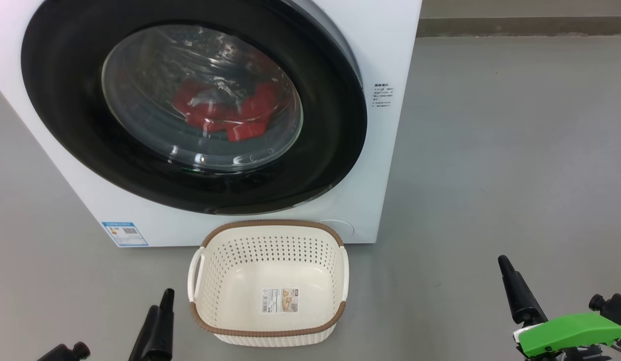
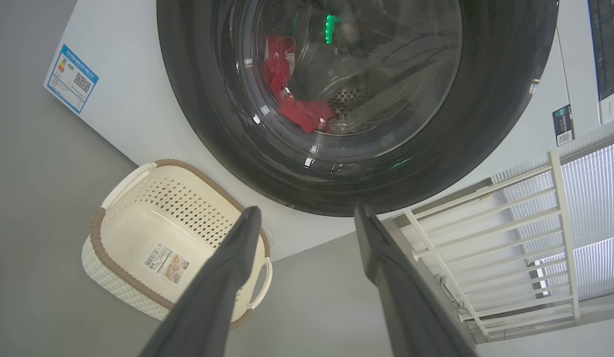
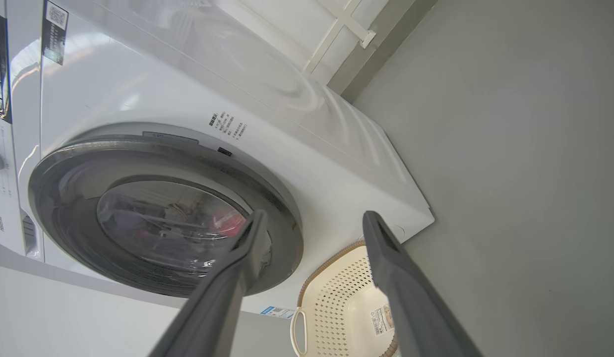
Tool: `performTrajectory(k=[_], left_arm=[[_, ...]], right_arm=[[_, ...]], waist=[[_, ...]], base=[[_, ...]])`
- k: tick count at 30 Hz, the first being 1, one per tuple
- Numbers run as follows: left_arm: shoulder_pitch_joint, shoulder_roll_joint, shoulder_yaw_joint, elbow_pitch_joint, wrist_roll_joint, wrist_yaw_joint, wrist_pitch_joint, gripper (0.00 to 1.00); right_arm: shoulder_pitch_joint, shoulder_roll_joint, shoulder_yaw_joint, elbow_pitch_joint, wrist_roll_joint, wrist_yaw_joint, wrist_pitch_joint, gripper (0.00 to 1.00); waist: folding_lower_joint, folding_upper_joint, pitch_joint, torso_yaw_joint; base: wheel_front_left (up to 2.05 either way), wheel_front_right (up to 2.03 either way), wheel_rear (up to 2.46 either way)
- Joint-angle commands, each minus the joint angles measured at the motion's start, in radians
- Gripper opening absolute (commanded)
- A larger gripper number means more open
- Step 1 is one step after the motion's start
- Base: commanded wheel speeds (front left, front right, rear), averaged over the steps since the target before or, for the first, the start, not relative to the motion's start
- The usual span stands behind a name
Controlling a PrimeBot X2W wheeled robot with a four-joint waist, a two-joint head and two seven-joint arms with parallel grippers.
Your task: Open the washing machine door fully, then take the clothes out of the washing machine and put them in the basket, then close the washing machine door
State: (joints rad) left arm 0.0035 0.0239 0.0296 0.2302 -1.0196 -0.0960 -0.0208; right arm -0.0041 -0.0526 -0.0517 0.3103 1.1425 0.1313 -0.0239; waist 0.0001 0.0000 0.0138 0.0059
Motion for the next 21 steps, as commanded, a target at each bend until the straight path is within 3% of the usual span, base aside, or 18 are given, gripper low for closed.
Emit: performTrajectory(k=[1,21], left_arm=[[-0.01,0.015,0.012,-0.033,0.012,0.0,-0.008,1.0],[-0.001,0.041,-0.038,-0.067,0.276,0.039,-0.068,1.0]], right_arm=[[-0.012,-0.015,0.008,-0.029,-0.015,0.0,-0.007,1.0],[0.001,-0.026,0.027,-0.045,-0.237,0.0,-0.066,1.0]], waist=[[-0.0001,0.0,0.0,0.0],[-0.0001,0.0,0.006,0.002]], base=[[0.0,0.0,0.0],[0.0,0.0,0.0]])
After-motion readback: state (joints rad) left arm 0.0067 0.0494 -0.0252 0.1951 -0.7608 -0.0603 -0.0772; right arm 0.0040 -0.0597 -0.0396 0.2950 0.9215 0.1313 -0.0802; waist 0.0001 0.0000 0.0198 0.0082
